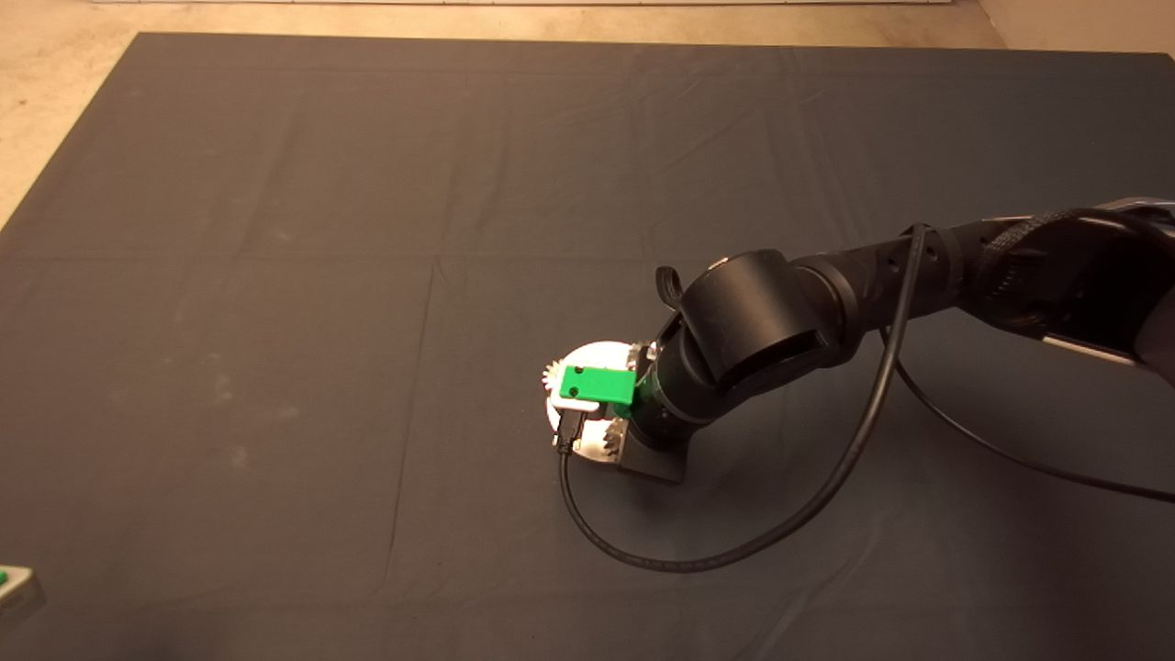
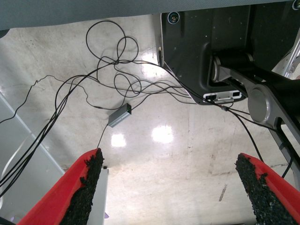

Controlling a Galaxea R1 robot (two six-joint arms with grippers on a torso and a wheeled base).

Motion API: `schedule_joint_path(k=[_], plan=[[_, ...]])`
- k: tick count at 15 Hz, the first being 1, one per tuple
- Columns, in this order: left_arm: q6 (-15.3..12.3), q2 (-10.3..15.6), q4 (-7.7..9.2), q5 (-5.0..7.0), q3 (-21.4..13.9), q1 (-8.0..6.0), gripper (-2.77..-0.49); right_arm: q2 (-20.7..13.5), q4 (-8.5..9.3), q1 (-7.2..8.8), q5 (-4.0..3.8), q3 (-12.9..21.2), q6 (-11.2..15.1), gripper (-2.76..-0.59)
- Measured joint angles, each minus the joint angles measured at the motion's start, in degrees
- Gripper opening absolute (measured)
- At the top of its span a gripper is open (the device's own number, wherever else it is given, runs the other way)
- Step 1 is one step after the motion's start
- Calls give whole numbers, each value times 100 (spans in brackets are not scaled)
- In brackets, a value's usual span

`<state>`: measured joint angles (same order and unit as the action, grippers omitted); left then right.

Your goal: Install three planetary gears onto the carrier pins

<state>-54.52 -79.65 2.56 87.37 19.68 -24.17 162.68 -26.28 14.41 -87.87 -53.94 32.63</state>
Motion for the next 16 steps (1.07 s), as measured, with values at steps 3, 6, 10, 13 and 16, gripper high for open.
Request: schedule_joint_path(k=[3,6,10,13,16], plan=[[0,0,0,0,0,0,-124,-2,0,0,0,0,0,-232],[35,35,2,-2,0,-2,-124,-17,-1,0,17,0,0,-232],[132,149,2,-2,0,0,-124,-33,-4,2,30,0,0,-232],[151,210,2,0,0,0,-124,-34,-6,2,30,0,-9,-232],[204,240,2,-2,0,-2,-124,-44,-6,2,41,0,-28,-232]])
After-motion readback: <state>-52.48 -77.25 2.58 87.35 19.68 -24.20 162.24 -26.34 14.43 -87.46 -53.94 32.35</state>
